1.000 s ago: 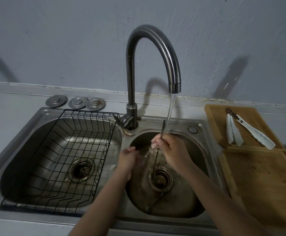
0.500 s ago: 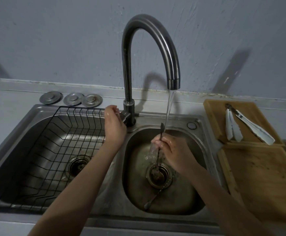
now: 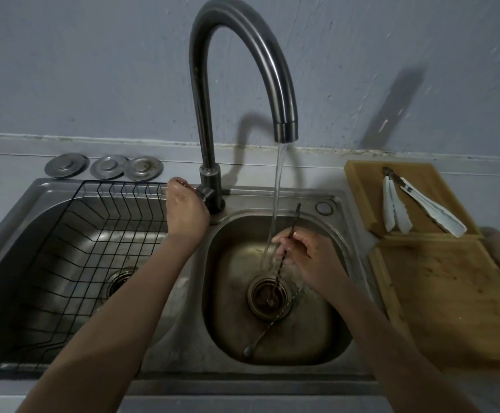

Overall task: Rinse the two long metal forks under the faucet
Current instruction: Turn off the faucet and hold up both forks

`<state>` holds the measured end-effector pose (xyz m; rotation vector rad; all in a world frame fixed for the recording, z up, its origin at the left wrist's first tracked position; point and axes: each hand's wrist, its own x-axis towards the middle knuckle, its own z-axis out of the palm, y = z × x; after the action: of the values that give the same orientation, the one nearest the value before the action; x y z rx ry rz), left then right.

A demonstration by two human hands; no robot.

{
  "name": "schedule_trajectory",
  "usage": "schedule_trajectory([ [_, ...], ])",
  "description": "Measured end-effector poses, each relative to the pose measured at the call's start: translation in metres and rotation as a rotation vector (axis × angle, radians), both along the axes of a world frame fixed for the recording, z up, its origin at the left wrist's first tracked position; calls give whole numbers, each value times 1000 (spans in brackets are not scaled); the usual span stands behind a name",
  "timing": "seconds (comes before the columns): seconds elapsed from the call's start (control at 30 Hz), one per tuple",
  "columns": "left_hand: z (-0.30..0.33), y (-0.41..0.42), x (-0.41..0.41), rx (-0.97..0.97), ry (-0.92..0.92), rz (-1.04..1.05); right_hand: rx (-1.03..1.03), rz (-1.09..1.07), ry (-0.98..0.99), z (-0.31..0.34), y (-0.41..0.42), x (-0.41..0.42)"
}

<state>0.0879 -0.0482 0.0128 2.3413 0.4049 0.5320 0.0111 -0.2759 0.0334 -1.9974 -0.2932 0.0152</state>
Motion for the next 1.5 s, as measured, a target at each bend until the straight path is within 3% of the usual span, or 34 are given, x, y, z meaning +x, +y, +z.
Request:
schedule_trajectory([
  [0.2, 9, -1, 7, 164, 70, -24, -24, -32, 25, -9, -9, -2],
  [0.37, 11, 0, 4, 156, 34, -66, 16, -61, 71, -11, -16, -5],
  [0.57, -51, -22, -37, 242, 122, 100, -89, -106, 32, -23, -32, -12],
  [0.8, -75, -98, -82, 364, 325, -461, -99, -178, 81, -26, -51, -16],
  [0.93, -85, -132, -76, 263, 640, -711, -114, -200, 68, -26, -56, -15],
  [1.13, -114, -144, -81, 175, 860, -741, -83, -217, 109, -36, -61, -12],
  [1.3, -119, -138, -78, 169, 893, -722, 11, -250, 177, -39, -63, -11],
  [1.5, -114, -135, -83, 201, 908, -725, -42, -256, 166, -36, -64, -15],
])
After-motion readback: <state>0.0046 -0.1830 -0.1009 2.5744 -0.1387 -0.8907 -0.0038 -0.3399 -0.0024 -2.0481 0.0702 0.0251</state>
